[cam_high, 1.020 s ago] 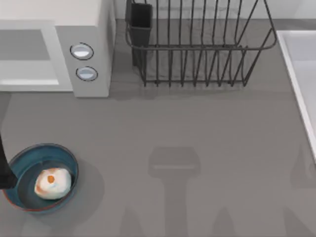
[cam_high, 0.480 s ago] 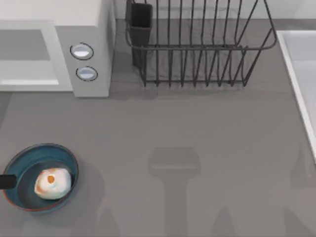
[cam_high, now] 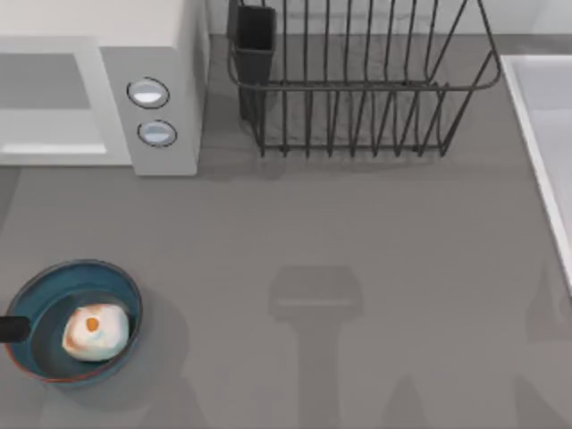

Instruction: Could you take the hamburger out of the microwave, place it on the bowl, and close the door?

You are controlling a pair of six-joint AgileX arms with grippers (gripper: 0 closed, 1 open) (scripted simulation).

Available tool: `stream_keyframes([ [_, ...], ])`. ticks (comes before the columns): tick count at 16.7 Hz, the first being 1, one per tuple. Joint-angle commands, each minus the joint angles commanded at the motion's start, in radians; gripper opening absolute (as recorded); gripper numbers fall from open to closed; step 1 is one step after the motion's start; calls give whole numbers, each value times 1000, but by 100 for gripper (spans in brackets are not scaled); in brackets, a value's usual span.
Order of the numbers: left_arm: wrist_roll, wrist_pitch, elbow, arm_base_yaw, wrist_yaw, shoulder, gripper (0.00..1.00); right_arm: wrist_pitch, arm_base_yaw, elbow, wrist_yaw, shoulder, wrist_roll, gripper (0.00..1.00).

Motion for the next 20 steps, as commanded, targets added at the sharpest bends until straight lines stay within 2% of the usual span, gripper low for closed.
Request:
stream_keyframes([
  [3, 0, 0, 0, 3, 3, 1, 0, 0, 0, 0, 0, 0, 0, 100],
  [5, 0, 5, -1, 41, 40, 5, 0, 0, 0, 0, 0, 0, 0, 100],
  [10, 0, 27, -5, 259, 259, 22, 0, 0, 0, 0, 0, 0, 0, 100],
  [13, 0, 37, -7, 353, 353, 30, 0, 0, 0, 0, 0, 0, 0, 100],
  [15, 0, 39, -7, 374, 374, 32, 0, 0, 0, 0, 0, 0, 0, 100],
  [20, 1, 47, -1, 354, 354, 42, 0, 0, 0, 0, 0, 0, 0, 100],
])
